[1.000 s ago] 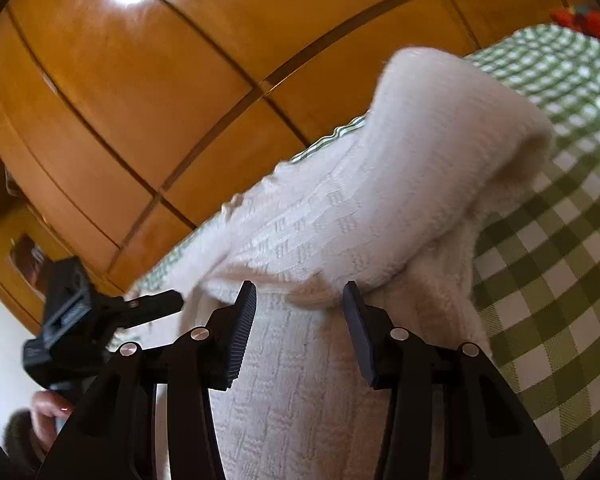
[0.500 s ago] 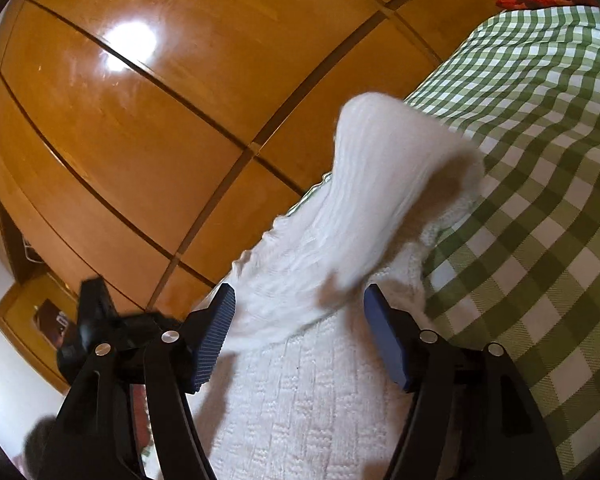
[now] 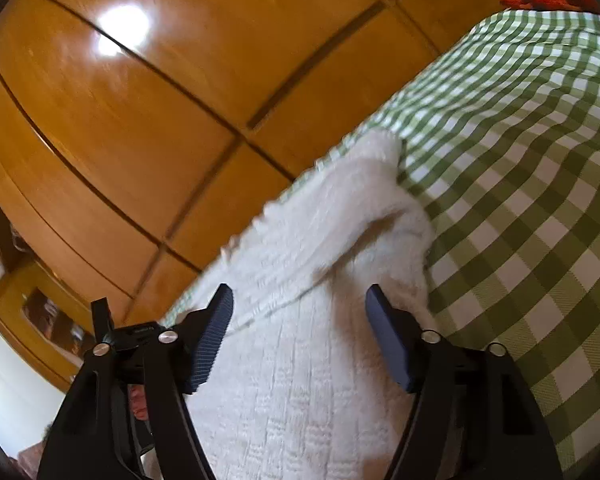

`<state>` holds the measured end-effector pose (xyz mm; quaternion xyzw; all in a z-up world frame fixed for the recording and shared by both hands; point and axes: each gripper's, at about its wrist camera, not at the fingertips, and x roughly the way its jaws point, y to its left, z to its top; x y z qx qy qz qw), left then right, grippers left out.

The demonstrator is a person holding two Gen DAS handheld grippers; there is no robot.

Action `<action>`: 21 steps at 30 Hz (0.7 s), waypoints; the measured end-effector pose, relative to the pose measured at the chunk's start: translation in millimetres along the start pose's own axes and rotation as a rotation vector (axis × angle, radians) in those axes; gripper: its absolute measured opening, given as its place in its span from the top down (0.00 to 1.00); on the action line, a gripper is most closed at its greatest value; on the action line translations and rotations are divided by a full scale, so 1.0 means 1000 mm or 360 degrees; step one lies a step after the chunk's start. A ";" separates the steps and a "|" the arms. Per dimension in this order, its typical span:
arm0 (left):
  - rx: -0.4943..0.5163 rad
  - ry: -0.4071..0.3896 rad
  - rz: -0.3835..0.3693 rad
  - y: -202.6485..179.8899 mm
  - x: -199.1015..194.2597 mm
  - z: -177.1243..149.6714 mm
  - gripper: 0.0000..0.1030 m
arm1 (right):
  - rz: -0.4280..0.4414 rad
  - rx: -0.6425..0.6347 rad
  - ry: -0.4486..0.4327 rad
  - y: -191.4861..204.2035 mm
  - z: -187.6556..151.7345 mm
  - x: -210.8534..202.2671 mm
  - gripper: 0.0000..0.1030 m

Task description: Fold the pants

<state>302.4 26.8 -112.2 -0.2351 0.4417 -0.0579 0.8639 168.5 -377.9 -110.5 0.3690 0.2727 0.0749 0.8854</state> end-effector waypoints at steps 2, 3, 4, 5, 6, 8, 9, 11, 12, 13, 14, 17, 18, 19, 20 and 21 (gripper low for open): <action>0.0001 -0.0025 -0.0026 0.005 0.001 -0.003 0.85 | -0.0057 -0.0031 0.0078 0.008 0.005 0.004 0.33; 0.0023 -0.0037 -0.0024 0.004 0.001 -0.005 0.64 | -0.0068 -0.0017 0.0096 0.009 0.008 0.005 0.33; 0.0037 -0.0034 -0.0042 0.003 0.002 -0.006 0.51 | -0.0056 0.0025 0.0111 0.008 0.013 0.007 0.33; 0.0039 -0.0037 -0.0079 0.002 0.001 -0.008 0.37 | -0.0039 0.0100 0.0128 0.004 0.020 0.011 0.33; 0.0038 -0.0048 -0.0098 0.000 0.000 -0.010 0.34 | -0.0039 0.0155 0.0127 0.000 0.025 0.015 0.33; 0.0057 -0.0061 -0.0068 -0.003 0.001 -0.013 0.33 | -0.0040 0.0317 0.0088 -0.015 0.039 0.023 0.33; 0.0079 -0.0061 -0.0048 -0.005 0.003 -0.014 0.33 | -0.0038 0.0395 0.0092 -0.024 0.043 0.029 0.35; 0.0110 -0.0072 -0.0030 -0.010 0.002 -0.016 0.31 | -0.0014 0.0623 0.0102 -0.046 0.048 0.041 0.47; 0.0119 -0.0075 -0.0016 -0.012 0.002 -0.017 0.30 | -0.0002 0.0676 0.0070 -0.052 0.050 0.043 0.69; 0.0132 -0.0078 0.0005 -0.015 0.001 -0.017 0.30 | -0.0021 0.0686 0.0046 -0.056 0.052 0.044 0.92; 0.0146 -0.0083 0.0018 -0.018 -0.001 -0.017 0.32 | -0.0056 0.0665 0.0021 -0.057 0.054 0.043 0.93; 0.0179 -0.0118 0.0022 -0.025 -0.006 -0.020 0.34 | -0.0139 0.0532 -0.0159 -0.049 0.054 0.023 0.94; 0.0195 -0.0109 0.0055 -0.026 -0.003 -0.022 0.39 | -0.0179 0.0497 -0.0160 -0.048 0.052 0.023 0.94; 0.0210 -0.0094 0.0098 -0.026 0.000 -0.024 0.42 | -0.0246 0.0471 -0.0134 -0.049 0.047 0.027 0.94; 0.0222 -0.0093 0.0129 -0.025 0.003 -0.027 0.45 | -0.0281 0.0480 -0.0117 -0.053 0.043 0.029 0.94; 0.0241 -0.0103 0.0146 -0.026 0.004 -0.029 0.49 | -0.0285 0.0508 -0.0116 -0.059 0.037 0.032 0.95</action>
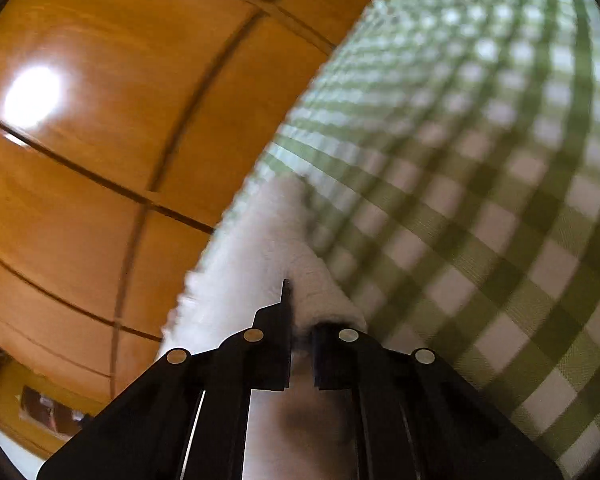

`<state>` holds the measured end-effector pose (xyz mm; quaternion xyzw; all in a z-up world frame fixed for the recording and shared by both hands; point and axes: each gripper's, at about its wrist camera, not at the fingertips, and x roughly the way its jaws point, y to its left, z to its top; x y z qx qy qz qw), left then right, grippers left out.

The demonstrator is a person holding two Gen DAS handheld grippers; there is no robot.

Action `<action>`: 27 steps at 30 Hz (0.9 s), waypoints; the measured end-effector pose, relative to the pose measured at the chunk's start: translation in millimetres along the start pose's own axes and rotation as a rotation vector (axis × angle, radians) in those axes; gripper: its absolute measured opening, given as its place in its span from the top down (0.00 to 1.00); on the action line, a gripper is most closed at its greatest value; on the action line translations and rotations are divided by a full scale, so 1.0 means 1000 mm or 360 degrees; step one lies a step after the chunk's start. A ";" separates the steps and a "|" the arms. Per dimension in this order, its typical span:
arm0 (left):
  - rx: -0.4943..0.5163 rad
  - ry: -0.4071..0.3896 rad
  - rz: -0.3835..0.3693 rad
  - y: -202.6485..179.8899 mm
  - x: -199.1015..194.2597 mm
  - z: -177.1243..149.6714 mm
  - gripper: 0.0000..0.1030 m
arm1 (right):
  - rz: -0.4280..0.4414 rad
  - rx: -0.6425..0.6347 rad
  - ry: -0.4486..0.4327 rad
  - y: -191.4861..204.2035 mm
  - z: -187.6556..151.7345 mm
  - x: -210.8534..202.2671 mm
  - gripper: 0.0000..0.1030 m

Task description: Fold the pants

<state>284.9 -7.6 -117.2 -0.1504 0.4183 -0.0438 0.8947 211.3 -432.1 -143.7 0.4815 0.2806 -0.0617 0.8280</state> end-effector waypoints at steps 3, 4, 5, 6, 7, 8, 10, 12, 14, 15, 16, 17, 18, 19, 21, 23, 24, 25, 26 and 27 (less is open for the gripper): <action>0.0094 -0.0004 0.0071 -0.006 0.000 0.000 0.69 | -0.0034 -0.0089 -0.0030 0.004 -0.005 0.001 0.96; 0.0100 -0.0005 0.0071 -0.005 -0.001 0.000 0.72 | -0.0061 -0.0137 -0.0042 0.008 -0.008 0.001 0.93; 0.0094 -0.0006 0.0076 -0.004 -0.001 0.000 0.75 | -0.0078 -0.0181 -0.0049 0.012 -0.010 0.001 0.93; 0.0077 -0.0008 0.0074 -0.002 -0.002 0.001 0.76 | -0.0079 -0.0186 -0.0052 0.013 -0.012 0.000 0.93; 0.0060 -0.0012 0.0064 0.001 -0.003 0.001 0.76 | -0.0063 -0.0167 -0.0052 0.012 -0.012 0.000 0.93; 0.0050 -0.0012 0.0054 0.003 -0.004 0.000 0.76 | -0.0041 -0.0133 -0.0057 0.009 -0.011 -0.002 0.93; 0.0022 -0.0035 0.0024 0.007 -0.010 -0.003 0.71 | -0.0033 -0.0096 -0.0104 0.004 -0.013 -0.011 0.93; -0.0018 -0.0067 0.0006 0.014 -0.016 -0.007 0.54 | -0.0020 -0.0093 -0.0110 0.002 -0.012 -0.018 0.89; -0.0065 -0.0074 -0.0020 0.021 -0.020 -0.011 0.51 | -0.0026 -0.0097 -0.0105 0.002 -0.012 -0.024 0.84; -0.0082 -0.0079 -0.0040 0.024 -0.023 -0.014 0.50 | -0.0030 -0.0111 -0.0112 0.002 -0.015 -0.029 0.80; -0.0087 -0.0082 -0.0044 0.025 -0.025 -0.016 0.48 | -0.0042 -0.0126 -0.0121 0.003 -0.017 -0.034 0.75; -0.0095 -0.0091 -0.0056 0.027 -0.030 -0.020 0.44 | -0.0070 -0.0146 -0.0140 0.003 -0.020 -0.041 0.71; -0.0099 -0.0099 -0.0065 0.027 -0.032 -0.022 0.37 | -0.0077 -0.0156 -0.0149 0.002 -0.023 -0.047 0.63; -0.0106 -0.0109 -0.0077 0.029 -0.036 -0.025 0.33 | -0.0068 -0.0172 -0.0150 0.002 -0.025 -0.053 0.57; -0.0129 -0.0110 -0.0099 0.033 -0.045 -0.034 0.30 | -0.0073 -0.0220 -0.0132 0.003 -0.031 -0.065 0.56; -0.0143 -0.0103 -0.0114 0.037 -0.052 -0.041 0.30 | -0.0092 -0.0275 -0.0069 0.002 -0.036 -0.071 0.56; -0.0147 -0.0093 -0.0116 0.039 -0.056 -0.045 0.30 | -0.0090 -0.0300 -0.0020 0.001 -0.040 -0.075 0.56; -0.0146 -0.0081 -0.0128 0.040 -0.061 -0.051 0.29 | -0.0075 -0.0320 0.0007 -0.001 -0.045 -0.080 0.56; -0.0138 -0.0073 -0.0142 0.041 -0.065 -0.055 0.28 | -0.0052 -0.0347 0.0046 -0.003 -0.050 -0.088 0.56; -0.0125 -0.0067 -0.0154 0.042 -0.070 -0.060 0.27 | -0.0043 -0.0367 0.0075 -0.006 -0.054 -0.092 0.56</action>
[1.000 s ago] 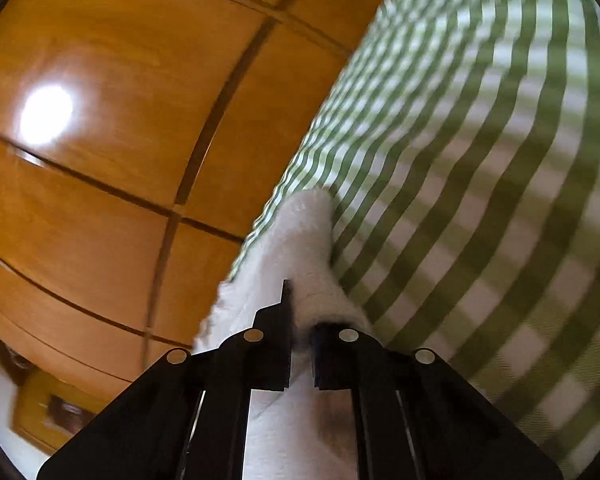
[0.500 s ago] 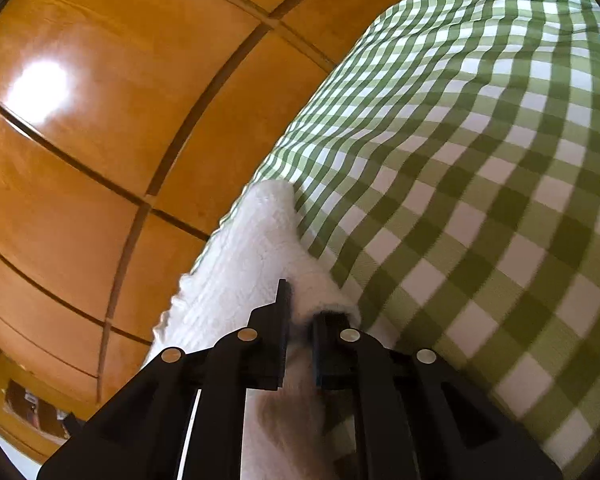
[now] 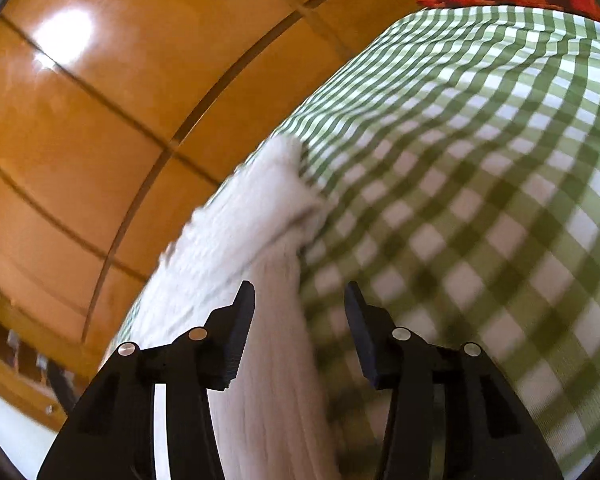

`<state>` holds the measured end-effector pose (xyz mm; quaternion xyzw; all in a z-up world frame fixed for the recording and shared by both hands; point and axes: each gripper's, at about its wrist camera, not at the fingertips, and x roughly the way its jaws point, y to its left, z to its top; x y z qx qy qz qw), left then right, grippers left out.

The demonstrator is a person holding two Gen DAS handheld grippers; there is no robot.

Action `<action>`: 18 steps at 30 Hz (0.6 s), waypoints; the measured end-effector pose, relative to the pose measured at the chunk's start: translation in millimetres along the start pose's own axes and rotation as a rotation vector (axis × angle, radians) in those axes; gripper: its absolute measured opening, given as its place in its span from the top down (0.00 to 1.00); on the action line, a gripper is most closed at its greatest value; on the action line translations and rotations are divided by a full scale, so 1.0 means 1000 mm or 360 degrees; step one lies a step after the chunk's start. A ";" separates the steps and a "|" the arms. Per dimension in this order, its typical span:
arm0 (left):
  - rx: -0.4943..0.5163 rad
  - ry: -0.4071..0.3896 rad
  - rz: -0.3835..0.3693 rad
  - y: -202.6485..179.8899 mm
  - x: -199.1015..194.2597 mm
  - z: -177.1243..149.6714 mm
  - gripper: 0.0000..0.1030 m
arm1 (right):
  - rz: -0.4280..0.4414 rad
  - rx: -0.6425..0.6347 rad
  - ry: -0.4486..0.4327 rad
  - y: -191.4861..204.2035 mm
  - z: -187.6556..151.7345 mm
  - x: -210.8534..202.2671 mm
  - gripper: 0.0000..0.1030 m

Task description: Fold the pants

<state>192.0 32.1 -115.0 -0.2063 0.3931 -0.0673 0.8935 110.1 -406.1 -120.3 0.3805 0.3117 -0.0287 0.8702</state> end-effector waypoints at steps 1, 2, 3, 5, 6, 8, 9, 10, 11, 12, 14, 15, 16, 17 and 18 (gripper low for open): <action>0.0025 0.0008 -0.0011 0.000 -0.007 -0.007 0.26 | 0.0009 -0.0032 0.0034 -0.002 -0.005 -0.006 0.56; 0.0045 0.0010 -0.0022 0.001 -0.012 -0.012 0.25 | 0.0018 -0.0051 0.0051 -0.004 -0.008 -0.011 0.56; 0.0076 0.0011 -0.0043 0.001 -0.018 -0.019 0.22 | 0.0040 -0.0068 0.0075 -0.007 -0.012 -0.017 0.56; 0.0130 0.0008 -0.0056 0.003 -0.029 -0.030 0.21 | 0.0081 -0.0042 0.0116 -0.015 -0.019 -0.027 0.56; 0.0145 0.0003 -0.0058 0.003 -0.033 -0.034 0.21 | 0.0109 -0.0025 0.0122 -0.017 -0.021 -0.032 0.56; 0.0177 -0.0008 -0.0071 0.007 -0.043 -0.042 0.19 | 0.0137 -0.0002 0.0133 -0.020 -0.025 -0.039 0.56; 0.0187 -0.0009 -0.0072 0.008 -0.048 -0.045 0.19 | 0.0135 -0.0003 0.0137 -0.020 -0.025 -0.039 0.56; 0.0198 -0.0012 -0.0066 0.010 -0.053 -0.048 0.19 | 0.0129 -0.0005 0.0142 -0.019 -0.023 -0.037 0.56; 0.0209 -0.0017 -0.0062 0.011 -0.056 -0.050 0.19 | 0.0130 -0.0001 0.0145 -0.017 -0.019 -0.034 0.56; 0.0228 -0.0029 -0.0054 0.012 -0.061 -0.052 0.17 | 0.0139 0.0004 0.0147 -0.014 -0.015 -0.029 0.56; 0.0261 -0.0058 -0.0020 0.016 -0.069 -0.055 0.14 | 0.0127 0.0037 0.0154 -0.010 -0.001 -0.012 0.56; 0.0267 -0.0067 -0.0008 0.018 -0.072 -0.056 0.14 | 0.0136 0.0052 0.0157 -0.009 0.005 -0.004 0.56; 0.0272 -0.0072 -0.0005 0.020 -0.075 -0.057 0.14 | 0.0141 0.0071 0.0163 -0.008 0.013 0.006 0.56; 0.0275 -0.0074 -0.0004 0.023 -0.076 -0.058 0.14 | 0.0125 0.0085 0.0169 -0.007 0.018 0.013 0.56; 0.0277 -0.0075 0.0002 0.025 -0.077 -0.059 0.13 | 0.0108 0.0098 0.0180 -0.005 0.026 0.023 0.56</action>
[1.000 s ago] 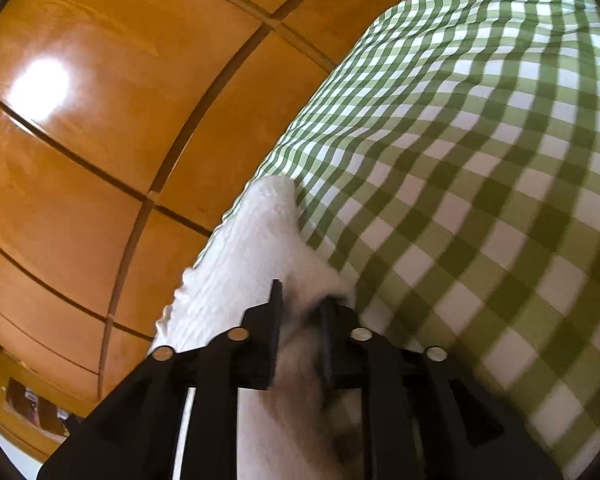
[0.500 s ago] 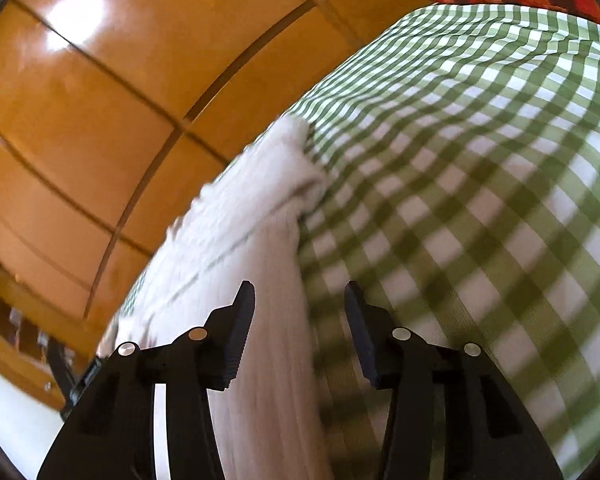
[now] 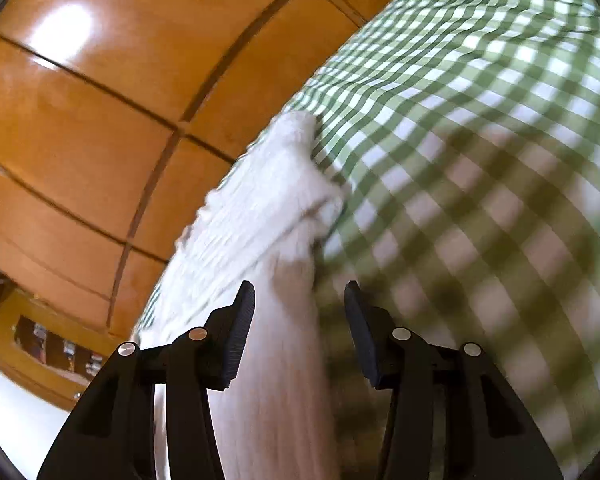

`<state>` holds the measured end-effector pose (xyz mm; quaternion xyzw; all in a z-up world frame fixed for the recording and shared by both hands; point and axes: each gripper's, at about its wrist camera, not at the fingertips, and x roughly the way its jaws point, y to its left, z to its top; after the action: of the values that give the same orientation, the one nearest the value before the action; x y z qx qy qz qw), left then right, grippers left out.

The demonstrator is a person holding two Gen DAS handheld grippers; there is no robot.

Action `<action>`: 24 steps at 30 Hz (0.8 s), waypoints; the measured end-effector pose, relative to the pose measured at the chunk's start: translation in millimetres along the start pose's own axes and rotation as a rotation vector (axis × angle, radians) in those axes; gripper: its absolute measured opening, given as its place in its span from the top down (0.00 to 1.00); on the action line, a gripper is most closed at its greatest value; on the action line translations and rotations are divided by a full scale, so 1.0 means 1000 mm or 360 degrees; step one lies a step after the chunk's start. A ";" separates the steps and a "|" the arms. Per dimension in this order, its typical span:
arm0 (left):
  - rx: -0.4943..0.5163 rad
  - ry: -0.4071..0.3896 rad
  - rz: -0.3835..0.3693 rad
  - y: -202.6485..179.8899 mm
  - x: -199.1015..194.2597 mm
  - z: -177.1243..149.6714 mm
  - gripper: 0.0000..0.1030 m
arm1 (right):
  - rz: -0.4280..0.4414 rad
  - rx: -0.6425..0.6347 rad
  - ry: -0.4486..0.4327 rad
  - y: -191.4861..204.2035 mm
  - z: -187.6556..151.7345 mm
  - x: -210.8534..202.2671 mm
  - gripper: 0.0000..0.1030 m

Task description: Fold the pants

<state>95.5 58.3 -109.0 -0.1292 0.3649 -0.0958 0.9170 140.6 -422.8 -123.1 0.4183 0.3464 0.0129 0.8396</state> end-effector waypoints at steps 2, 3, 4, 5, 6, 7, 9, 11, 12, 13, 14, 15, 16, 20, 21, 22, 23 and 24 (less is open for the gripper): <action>-0.0002 0.0003 -0.0001 0.003 0.000 -0.001 0.13 | -0.0049 -0.0036 0.0033 0.007 0.013 0.016 0.58; 0.0001 -0.0002 -0.0003 0.002 0.000 -0.002 0.12 | -0.0101 -0.0075 0.0046 0.011 0.016 0.020 0.77; 0.0010 -0.0005 0.0000 0.001 0.000 -0.002 0.11 | -0.0186 -0.0153 0.0053 0.018 0.019 0.024 0.96; 0.0017 -0.0003 0.0001 -0.001 0.000 -0.003 0.10 | -0.0279 -0.0212 0.0018 0.024 0.020 0.023 0.96; 0.0026 -0.0003 0.0000 -0.002 0.000 -0.003 0.08 | -0.0401 -0.0285 -0.0069 0.030 0.021 0.018 0.96; 0.0032 -0.0006 -0.0002 -0.002 -0.001 -0.004 0.08 | -0.0463 -0.0323 -0.0120 0.033 0.021 0.014 0.96; 0.0045 -0.0006 0.0000 -0.003 0.001 -0.006 0.07 | -0.0569 -0.0398 -0.0132 0.034 0.015 0.019 0.98; 0.0052 0.0000 -0.0005 -0.004 0.002 -0.006 0.05 | -0.0495 -0.0376 -0.0106 0.026 0.013 0.024 0.98; 0.0051 0.0002 -0.0013 -0.004 0.002 -0.006 0.05 | -0.0449 -0.0339 -0.0100 0.022 0.014 0.022 0.98; 0.0047 0.0006 -0.0021 -0.003 0.002 -0.005 0.04 | -0.0424 -0.0298 -0.0098 0.018 0.015 0.020 0.96; 0.0031 0.0014 -0.0032 -0.002 0.001 -0.004 0.04 | -0.0411 -0.0257 -0.0094 0.016 0.016 0.017 0.95; 0.0015 0.0019 -0.0039 -0.001 0.000 -0.003 0.04 | -0.0418 -0.0217 -0.0109 0.016 0.018 0.014 0.90; -0.0002 0.0022 -0.0044 0.000 -0.001 -0.002 0.04 | -0.0461 -0.0203 -0.0155 0.018 0.015 0.006 0.90; -0.0117 0.0017 -0.0073 0.012 -0.006 0.004 0.03 | -0.0445 -0.0355 -0.0279 0.054 -0.003 -0.011 0.90; -0.0138 0.0018 -0.0071 0.015 -0.007 0.006 0.03 | -0.0424 -0.0423 -0.0270 0.068 -0.011 -0.008 0.84; -0.0151 0.0018 -0.0044 0.017 -0.007 0.008 0.02 | -0.0398 -0.0465 -0.0251 0.077 -0.017 -0.004 0.55; -0.0155 0.0015 -0.0023 0.019 -0.007 0.011 0.02 | -0.0357 -0.0502 -0.0235 0.087 -0.025 0.003 0.36; -0.0158 0.0013 -0.0006 0.022 -0.007 0.014 0.02 | -0.0319 -0.0533 -0.0236 0.091 -0.030 0.006 0.23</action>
<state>101.8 83.1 -101.5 -0.1747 0.3727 -0.0799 0.9078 152.0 -340.7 -74.6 0.2362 0.3166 -0.0443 0.9176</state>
